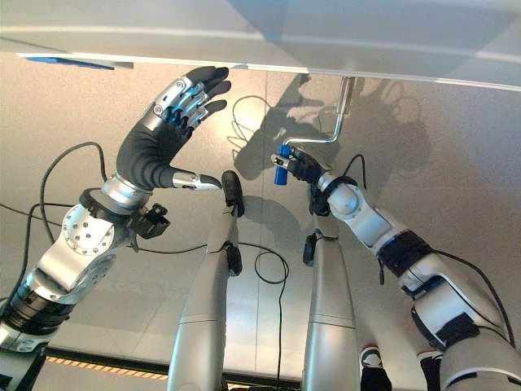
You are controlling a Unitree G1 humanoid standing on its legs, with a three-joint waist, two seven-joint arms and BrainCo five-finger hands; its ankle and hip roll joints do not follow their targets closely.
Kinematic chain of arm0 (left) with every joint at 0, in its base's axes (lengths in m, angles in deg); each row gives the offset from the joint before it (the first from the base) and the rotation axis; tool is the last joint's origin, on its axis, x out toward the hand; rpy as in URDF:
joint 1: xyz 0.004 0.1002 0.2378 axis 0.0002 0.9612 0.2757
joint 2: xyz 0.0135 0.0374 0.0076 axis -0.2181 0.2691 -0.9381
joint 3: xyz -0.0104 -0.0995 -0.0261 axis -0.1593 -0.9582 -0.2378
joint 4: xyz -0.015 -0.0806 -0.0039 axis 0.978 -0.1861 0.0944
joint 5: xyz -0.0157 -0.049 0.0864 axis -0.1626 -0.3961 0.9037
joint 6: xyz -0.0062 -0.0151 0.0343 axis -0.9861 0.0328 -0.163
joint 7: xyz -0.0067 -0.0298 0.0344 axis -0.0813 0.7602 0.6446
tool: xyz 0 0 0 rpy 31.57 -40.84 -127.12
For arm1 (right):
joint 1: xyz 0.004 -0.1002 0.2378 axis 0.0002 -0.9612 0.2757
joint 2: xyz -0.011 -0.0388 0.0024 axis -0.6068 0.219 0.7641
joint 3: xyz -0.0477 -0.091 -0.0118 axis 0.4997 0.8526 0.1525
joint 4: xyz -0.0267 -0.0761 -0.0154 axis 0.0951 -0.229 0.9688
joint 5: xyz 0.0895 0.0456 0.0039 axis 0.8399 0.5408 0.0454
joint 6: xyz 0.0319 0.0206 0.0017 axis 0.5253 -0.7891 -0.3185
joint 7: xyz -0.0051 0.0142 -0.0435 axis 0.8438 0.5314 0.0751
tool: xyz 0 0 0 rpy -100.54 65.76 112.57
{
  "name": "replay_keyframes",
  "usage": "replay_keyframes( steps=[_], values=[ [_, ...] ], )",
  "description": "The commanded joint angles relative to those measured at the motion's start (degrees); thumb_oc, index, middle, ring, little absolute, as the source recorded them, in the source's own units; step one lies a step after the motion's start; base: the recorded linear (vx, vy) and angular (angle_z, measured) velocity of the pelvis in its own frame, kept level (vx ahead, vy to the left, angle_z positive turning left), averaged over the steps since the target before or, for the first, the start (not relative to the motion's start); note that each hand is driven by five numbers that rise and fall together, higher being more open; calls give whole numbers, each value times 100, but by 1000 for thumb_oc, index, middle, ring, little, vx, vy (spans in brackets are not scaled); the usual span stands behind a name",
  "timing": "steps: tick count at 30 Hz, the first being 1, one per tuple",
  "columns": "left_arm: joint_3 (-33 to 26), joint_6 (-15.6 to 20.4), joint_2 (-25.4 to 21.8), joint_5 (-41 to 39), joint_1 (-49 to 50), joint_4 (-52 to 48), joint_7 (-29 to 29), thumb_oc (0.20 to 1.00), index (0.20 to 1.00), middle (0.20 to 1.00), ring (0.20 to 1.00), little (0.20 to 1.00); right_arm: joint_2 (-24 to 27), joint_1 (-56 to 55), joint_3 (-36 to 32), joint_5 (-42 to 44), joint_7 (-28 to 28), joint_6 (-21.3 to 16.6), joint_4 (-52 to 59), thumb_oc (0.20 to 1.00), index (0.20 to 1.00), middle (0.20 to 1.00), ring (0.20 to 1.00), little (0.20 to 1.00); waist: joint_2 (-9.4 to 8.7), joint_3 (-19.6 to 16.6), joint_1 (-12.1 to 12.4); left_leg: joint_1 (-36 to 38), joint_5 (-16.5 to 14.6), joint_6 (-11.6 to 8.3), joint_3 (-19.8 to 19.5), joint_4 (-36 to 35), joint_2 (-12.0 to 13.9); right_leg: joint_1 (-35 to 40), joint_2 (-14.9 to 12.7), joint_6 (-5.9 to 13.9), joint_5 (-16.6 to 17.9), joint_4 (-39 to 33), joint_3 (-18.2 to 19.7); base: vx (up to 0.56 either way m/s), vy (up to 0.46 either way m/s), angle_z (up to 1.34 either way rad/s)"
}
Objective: Raise the hospital bed
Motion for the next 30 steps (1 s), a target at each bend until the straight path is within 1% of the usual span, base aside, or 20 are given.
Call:
replay_keyframes(
  steps=[1,3,5,6,7,8,9,11,12,13,14,16,17,19,21,24,25,26,28,30],
  values=[
    [-210,459,-175,-140,424,-675,-92,1000,1000,1000,1000,1000,-424,121,-198,525,86,-1138,1235,200,200,200,200,200,86,-67,-288,-2,-658,177,-16,779,-151,444,-11,682,551,-799,-2,0,0,0],
    [-387,488,-236,-225,615,-710,-176,1000,1000,1000,1000,1000,-333,-412,-832,1142,61,-1321,1708,200,200,200,200,200,60,-67,-341,26,-664,170,11,763,-141,472,-5,692,558,-829,9,0,0,0],
    [-492,491,-235,-257,741,-725,-229,1000,1000,1000,1000,1000,-415,-767,-1234,1580,27,-1435,1903,200,200,200,200,200,49,-67,-377,56,-666,168,29,741,-138,487,1,701,565,-850,20,0,0,0],
    [-488,490,-237,-258,744,-729,-230,1000,1000,1000,1000,1000,-413,-781,-1245,1584,21,-1430,1914,200,200,200,200,200,47,-67,-371,63,-666,169,31,738,-138,492,1,701,565,-851,21,0,0,0],
    [-621,485,-227,-289,901,-748,-276,1000,1000,1000,1000,1000,-527,-1115,-1637,1919,22,-1540,2076,200,200,200,200,200,34,-67,-404,64,-668,171,39,734,-132,495,4,706,565,-858,23,0,0,0],
    [-619,483,-229,-290,904,-753,-278,1000,1000,1000,1000,1000,-527,-1126,-1646,1923,18,-1536,2084,200,200,200,200,200,32,-67,-400,68,-668,171,40,734,-132,498,4,706,565,-858,23,0,0,0],
    [-753,484,-194,-312,1048,-768,-333,1000,1000,1000,1000,1000,-621,-1362,-1975,2135,27,-1627,2180,200,200,200,200,200,18,-67,-424,78,-674,169,40,726,-128,503,8,708,557,-859,30,0,0,0],
    [-888,481,-146,-356,1171,-779,-381,1000,1000,1000,1000,1000,-689,-1574,-2365,2327,87,-1728,2330,200,200,200,200,200,-9,-67,-457,96,-682,163,37,721,-122,518,15,704,540,-855,30,0,0,0],
    [-885,479,-148,-357,1172,-782,-382,1000,1000,1000,1000,1000,-690,-1585,-2373,2329,84,-1725,2338,200,200,200,200,200,-11,-67,-453,99,-683,163,38,721,-122,520,15,704,539,-853,31,13,-8,3],
    [-987,468,-110,-381,1234,-790,-431,1000,1000,1000,1000,1000,-766,-1730,-2659,2441,159,-1810,2367,200,200,200,200,200,-29,-67,-476,125,-695,159,36,703,-120,541,29,703,523,-862,33,8,-7,4],
    [-987,466,-111,-382,1237,-794,-432,1000,1000,1000,1000,1000,-767,-1738,-2664,2442,157,-1807,2373,200,200,200,200,200,-31,-67,-473,128,-696,159,36,703,-120,543,29,703,522,-861,34,8,-11,3],
    [-1052,466,-59,-437,1247,-808,-469,1000,1000,1000,1000,1000,-902,-1852,-2945,2700,204,-1915,2425,200,200,200,200,200,-61,-67,-513,128,-711,155,40,709,-120,548,38,703,512,-860,38,0,0,0],
    [-1068,446,6,-478,1242,-815,-480,1000,1000,1000,1000,1000,-1095,-1913,-3156,3067,214,-2031,2434,200,200,200,200,200,-79,-67,-530,137,-716,146,41,697,-121,556,46,705,503,-864,35,0,0,0],
    [-1099,433,49,-516,1242,-819,-489,1000,1000,1000,1000,1000,-1224,-1980,-3365,3246,270,-2125,2460,200,200,200,200,200,-102,-67,-556,162,-732,142,53,675,-114,560,51,702,496,-871,41,0,0,0],
    [-1102,428,70,-522,1219,-817,-481,1000,1000,1000,1000,1000,-1270,-1993,-3428,3316,302,-2154,2454,200,200,200,200,200,-113,-67,-564,169,-732,140,58,665,-114,568,56,704,496,-889,46,3,-1,-2],
    [-1196,416,153,-507,1250,-828,-430,1000,1000,1000,1000,1000,-1461,-1986,-3847,3443,678,-2382,2297,200,200,200,200,200,-122,-67,-589,171,-752,140,67,666,-115,577,70,698,472,-895,52,4,-3,-2],
    [-1192,415,153,-505,1247,-830,-427,1000,1000,1000,1000,1000,-1459,-1984,-3846,3437,686,-2385,2294,200,200,200,200,200,-121,-67,-586,170,-753,140,68,666,-114,576,71,698,471,-894,52,0,0,0],
    [-1251,417,176,-514,1242,-841,-418,1000,1000,1000,1000,1000,-1477,-1912,-4109,3434,897,-2499,2112,200,200,200,200,200,-112,-67,-593,175,-768,142,63,673,-118,579,77,695,454,-882,52,0,0,0],
    [-1259,408,199,-492,1233,-840,-402,1000,1000,1000,1000,1000,-1481,-1826,-4287,3527,1066,-2609,1860,200,200,200,200,200,-101,-67,-592,191,-780,143,62,664,-117,583,79,694,449,-883,51,12,9,-4],
    [-1262,398,212,-494,1230,-873,-396,1000,1000,1000,1000,1000,-1457,-1788,-4341,3512,1164,-2657,1775,200,200,200,200,200,-98,-67,-592,195,-785,143,60,659,-117,580,88,692,450,-891,59,3,2,-2]
  ],
)
